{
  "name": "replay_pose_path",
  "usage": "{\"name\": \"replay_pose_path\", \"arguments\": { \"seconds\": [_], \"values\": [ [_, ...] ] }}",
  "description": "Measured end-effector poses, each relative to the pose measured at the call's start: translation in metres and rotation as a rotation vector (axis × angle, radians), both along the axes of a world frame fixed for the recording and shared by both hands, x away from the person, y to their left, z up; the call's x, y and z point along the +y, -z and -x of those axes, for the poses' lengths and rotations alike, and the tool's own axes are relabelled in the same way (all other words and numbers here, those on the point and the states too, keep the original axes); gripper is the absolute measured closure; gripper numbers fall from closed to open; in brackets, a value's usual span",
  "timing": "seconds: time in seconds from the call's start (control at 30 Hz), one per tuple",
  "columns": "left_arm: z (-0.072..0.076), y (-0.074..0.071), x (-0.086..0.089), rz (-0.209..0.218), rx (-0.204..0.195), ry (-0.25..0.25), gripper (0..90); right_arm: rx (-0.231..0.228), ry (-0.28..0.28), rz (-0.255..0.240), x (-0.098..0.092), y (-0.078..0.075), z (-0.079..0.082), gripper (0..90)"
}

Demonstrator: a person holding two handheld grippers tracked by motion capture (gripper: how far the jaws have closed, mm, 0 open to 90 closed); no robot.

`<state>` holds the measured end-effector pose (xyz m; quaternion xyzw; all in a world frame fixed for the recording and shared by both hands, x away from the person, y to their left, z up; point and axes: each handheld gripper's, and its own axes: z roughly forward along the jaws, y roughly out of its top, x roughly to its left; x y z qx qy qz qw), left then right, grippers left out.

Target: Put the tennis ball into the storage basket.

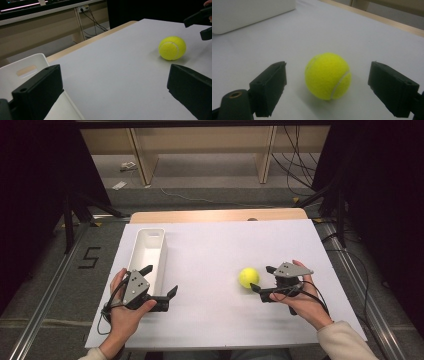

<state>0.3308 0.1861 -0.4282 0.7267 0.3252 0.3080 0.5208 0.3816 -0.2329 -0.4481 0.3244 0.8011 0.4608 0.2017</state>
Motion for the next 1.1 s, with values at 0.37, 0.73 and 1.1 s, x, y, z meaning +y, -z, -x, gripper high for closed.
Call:
{"name": "replay_pose_path", "arguments": {
  "seconds": [0.37, 0.73, 1.1],
  "values": [
    [0.000, 0.000, 0.000, 0.003, 0.000, 0.000, 0.0, 0.043, -0.017, 0.039, 0.019, 0.012, -0.020, 15.8],
    [0.000, 0.000, 0.000, 0.003, 0.001, 0.000, 0.0, 0.070, -0.013, 0.083, 0.026, 0.022, -0.032, 15.6],
    [-0.001, 0.001, 0.001, 0.000, 0.003, 0.002, 0.0, 0.094, -0.010, 0.116, 0.031, 0.032, -0.042, 15.8]
  ]
}}
